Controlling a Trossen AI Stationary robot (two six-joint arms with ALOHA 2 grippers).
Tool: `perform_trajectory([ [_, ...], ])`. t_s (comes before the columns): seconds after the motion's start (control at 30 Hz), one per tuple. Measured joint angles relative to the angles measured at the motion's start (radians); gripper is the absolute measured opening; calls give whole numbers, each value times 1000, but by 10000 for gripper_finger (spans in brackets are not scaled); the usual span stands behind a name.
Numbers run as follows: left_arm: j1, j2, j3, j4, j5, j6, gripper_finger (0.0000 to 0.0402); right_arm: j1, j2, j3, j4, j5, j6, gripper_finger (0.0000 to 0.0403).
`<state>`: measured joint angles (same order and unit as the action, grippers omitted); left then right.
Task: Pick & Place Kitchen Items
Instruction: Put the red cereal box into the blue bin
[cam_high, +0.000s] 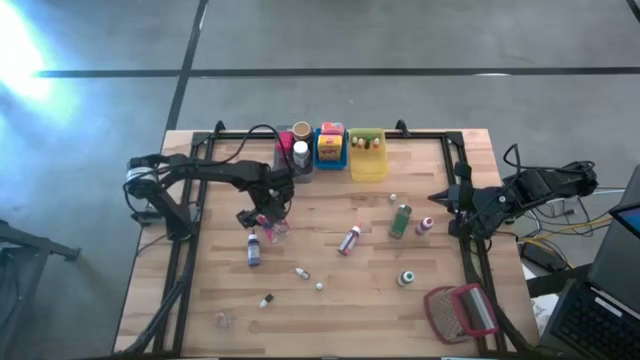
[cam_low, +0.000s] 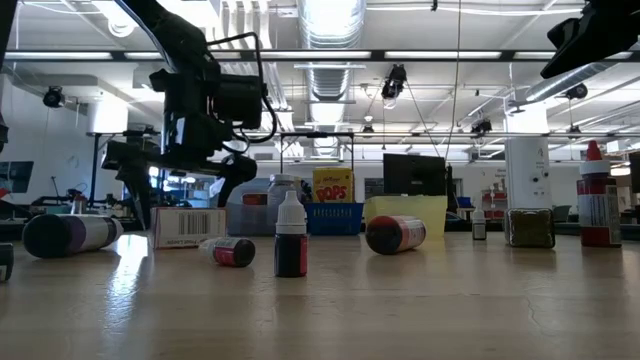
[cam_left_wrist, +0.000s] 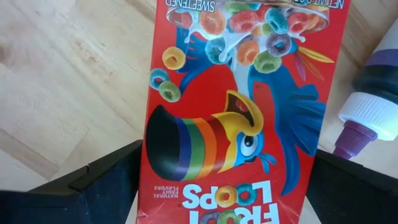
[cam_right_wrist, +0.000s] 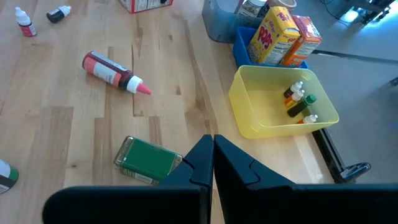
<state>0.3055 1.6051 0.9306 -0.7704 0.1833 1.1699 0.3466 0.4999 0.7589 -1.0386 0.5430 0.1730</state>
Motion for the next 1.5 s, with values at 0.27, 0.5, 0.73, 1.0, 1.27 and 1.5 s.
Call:
perform_trajectory([
  [0.27, 5, 0, 0, 0, -2, -19, 373, 0, 0, 0, 0, 0, 0, 8],
  [0.5, 5, 0, 17, 5, -8, -148, 370, 0, 0, 0, 0, 0, 0, 8],
  [0.73, -3, 0, 113, -70, -52, -352, 369, 0, 0, 0, 0, 0, 0, 8],
  [1.0, -93, 23, 301, -270, -264, -386, 369, 0, 0, 0, 0, 0, 0, 8],
  [1.27, -188, 42, 510, -592, -596, -436, 369, 0, 0, 0, 0, 0, 0, 8],
  [1.5, -238, 43, 453, -730, -801, -482, 369, 0, 0, 0, 0, 0, 0, 8],
])
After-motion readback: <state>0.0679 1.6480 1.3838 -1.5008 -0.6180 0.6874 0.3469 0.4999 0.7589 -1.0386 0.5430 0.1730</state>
